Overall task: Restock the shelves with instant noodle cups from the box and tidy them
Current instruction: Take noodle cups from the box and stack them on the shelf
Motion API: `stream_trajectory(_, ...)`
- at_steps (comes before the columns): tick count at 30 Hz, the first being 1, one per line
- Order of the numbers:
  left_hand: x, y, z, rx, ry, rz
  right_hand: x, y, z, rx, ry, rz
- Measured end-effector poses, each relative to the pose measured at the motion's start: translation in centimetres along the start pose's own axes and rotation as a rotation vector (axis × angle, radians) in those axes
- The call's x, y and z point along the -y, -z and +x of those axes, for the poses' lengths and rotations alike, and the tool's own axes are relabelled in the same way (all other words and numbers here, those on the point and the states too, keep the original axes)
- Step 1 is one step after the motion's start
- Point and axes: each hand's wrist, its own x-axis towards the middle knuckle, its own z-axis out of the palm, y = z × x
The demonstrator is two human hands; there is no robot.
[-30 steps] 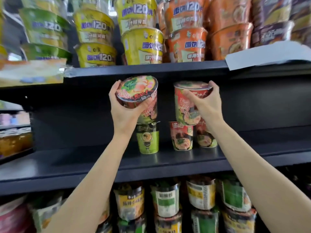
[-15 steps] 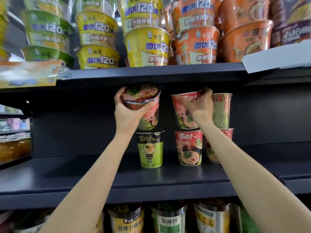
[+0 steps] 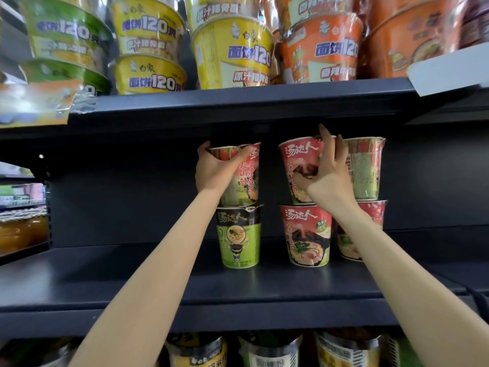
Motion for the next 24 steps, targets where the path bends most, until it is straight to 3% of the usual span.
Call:
stream_trajectory(9, -1.0, -1.1, -0.3, -0.054, 0.017, 0.164, 0.9, -2.0, -0.8, -0.209, -0.057, -0.179)
stream_trajectory(19, 3.1, 0.9, -3.1, 0.2, 0.053, 0.173, -1.1, -2.5, -3.6, -0.126, -0.006, -0.116)
stream_trajectory(24, 3.2, 0.8, -3.1, 0.187, 0.022, 0.199, -1.2, -2.7, -3.2, -0.108, -0.017, -0.039)
